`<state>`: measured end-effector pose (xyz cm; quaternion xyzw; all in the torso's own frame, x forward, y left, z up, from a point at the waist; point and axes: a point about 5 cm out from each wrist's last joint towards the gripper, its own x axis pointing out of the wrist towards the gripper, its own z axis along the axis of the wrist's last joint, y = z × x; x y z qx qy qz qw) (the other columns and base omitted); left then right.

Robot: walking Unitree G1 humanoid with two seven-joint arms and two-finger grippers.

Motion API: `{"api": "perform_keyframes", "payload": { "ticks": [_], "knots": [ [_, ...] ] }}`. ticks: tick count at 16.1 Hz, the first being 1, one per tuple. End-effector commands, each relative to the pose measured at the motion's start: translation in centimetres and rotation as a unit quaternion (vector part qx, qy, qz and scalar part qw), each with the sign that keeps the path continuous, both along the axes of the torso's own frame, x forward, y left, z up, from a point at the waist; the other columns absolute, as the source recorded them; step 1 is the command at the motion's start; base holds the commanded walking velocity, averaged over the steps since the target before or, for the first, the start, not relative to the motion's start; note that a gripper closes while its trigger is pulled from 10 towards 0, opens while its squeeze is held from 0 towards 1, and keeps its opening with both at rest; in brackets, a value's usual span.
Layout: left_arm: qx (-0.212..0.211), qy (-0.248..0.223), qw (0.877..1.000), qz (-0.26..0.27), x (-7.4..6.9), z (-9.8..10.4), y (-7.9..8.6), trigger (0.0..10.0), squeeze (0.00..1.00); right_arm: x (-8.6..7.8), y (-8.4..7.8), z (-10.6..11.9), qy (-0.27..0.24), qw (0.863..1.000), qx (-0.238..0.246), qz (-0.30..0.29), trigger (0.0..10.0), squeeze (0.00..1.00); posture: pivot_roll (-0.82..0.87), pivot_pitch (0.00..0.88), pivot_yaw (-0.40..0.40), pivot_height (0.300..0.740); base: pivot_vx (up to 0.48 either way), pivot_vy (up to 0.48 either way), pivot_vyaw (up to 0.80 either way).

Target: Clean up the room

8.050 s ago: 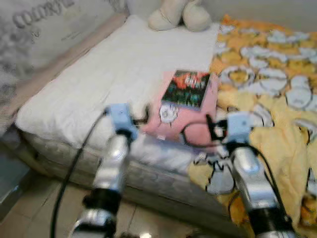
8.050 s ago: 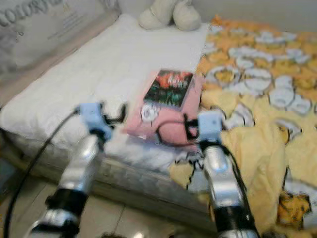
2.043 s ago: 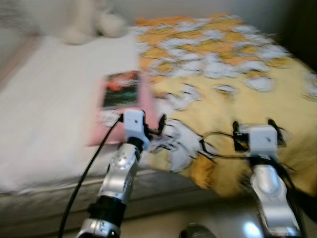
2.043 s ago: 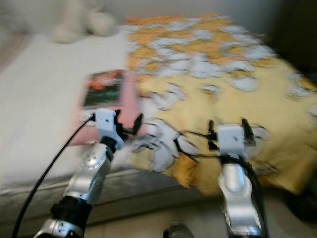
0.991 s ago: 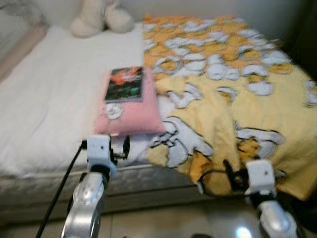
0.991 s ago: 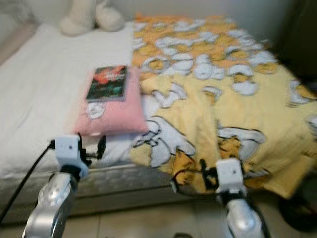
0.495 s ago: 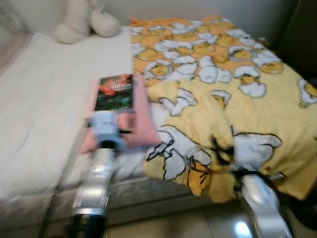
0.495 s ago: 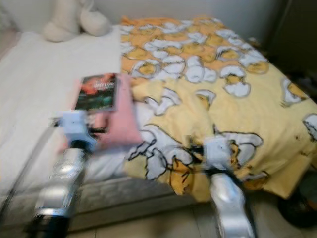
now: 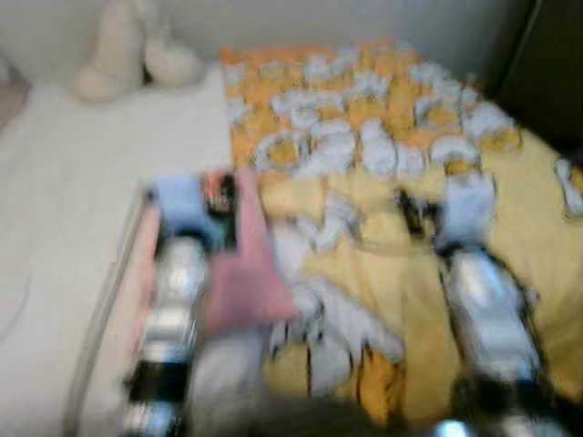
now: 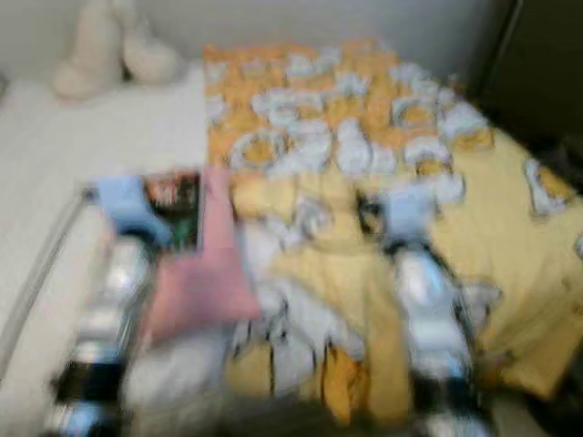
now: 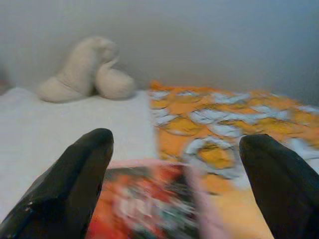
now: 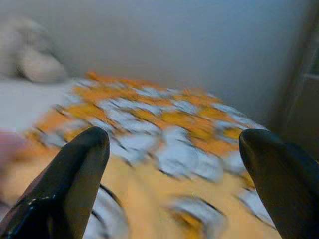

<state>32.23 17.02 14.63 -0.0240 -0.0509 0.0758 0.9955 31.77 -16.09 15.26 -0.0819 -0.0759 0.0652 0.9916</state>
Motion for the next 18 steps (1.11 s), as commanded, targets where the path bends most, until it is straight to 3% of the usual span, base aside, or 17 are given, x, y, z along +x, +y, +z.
{"api": "perform_keyframes", "payload": {
  "ticks": [1, 2, 4, 6, 7, 9, 11, 14, 16, 18],
  "knots": [
    [-0.001, -0.019, 1.0, 0.006, 0.8, 1.3, -0.5, 10.0, 0.0, 0.6, 0.0, 0.4, 0.007, 1.0, 0.007, 0.011, 10.0, 0.0, -0.2, 0.0, 0.066, 0.736, 0.0, 0.0, 0.0],
    [0.02, -0.005, 1.0, -0.003, 1.7, 1.6, -0.4, 10.0, 0.0, 1.6, 1.0, 0.8, 0.02, 0.999, 0.022, 0.035, 10.0, 0.0, -0.19, 0.0, 0.063, 0.736, 0.0, 0.0, 0.0],
    [-0.026, 0.064, 0.998, 0.005, 3.8, 1.1, 2.2, 10.0, 0.0, 3.3, 3.5, 0.4, 0.084, 0.989, 0.079, 0.095, 10.0, 0.0, -0.15, 0.007, 0.044, 0.736, 0.0, 0.0, 0.0],
    [-0.042, 0.121, 0.992, 0.02, 4.7, 0.2, 4.4, 10.0, 0.0, 4.0, 4.5, 0.0, 0.107, 0.983, 0.106, 0.109, 10.0, 0.0, -0.14, 0.037, 0.042, 0.736, 0.0, 0.0, 0.0],
    [-0.032, 0.118, 0.992, 0.029, 4.8, 0.6, 5.4, 10.0, 0.0, 4.2, 4.8, 0.0, 0.108, 0.981, 0.113, 0.114, 10.0, 0.0, -0.14, 0.049, 0.045, 0.736, 0.0, 0.0, 0.0],
    [-0.013, 0.102, 0.994, 0.041, 4.5, 1.6, 7.6, 10.0, 0.0, 4.4, 5.1, 0.1, 0.118, 0.969, 0.177, 0.122, 10.0, 0.0, -0.12, 0.082, 0.042, 0.736, 0.0, 0.0, 0.0],
    [-0.026, 0.108, 0.993, 0.036, 4.3, 1.4, 8.2, 10.0, 0.0, 4.4, 5.3, -0.4, 0.134, 0.96, 0.21, 0.126, 10.0, 0.0, -0.11, 0.091, 0.042, 0.736, 0.0, 0.0, 0.0],
    [-0.064, 0.117, 0.991, -0.009, 3.9, 0.9, 7.6, 10.0, 0.0, 4.4, 5.2, -1.3, 0.155, 0.948, 0.25, 0.122, 10.0, 0.0, -0.1, 0.112, 0.033, 0.736, 0.0, 0.0, 0.0],
    [-0.11, 0.103, 0.987, -0.059, 3.6, 0.7, 7.0, 10.0, 0.0, 4.4, 5.4, -1.8, 0.166, 0.934, 0.289, 0.126, 10.0, 0.0, -0.09, 0.138, 0.02, 0.736, 0.0, 0.0, 0.0],
    [-0.127, 0.092, 0.982, -0.105, 3.6, 0.5, 6.1, 10.0, 0.0, 4.5, 5.8, -2.2, 0.176, 0.923, 0.316, 0.131, 10.0, 0.0, -0.09, 0.152, 0.01, 0.736, 0.0, 0.0, 0.0]
  ]
}}
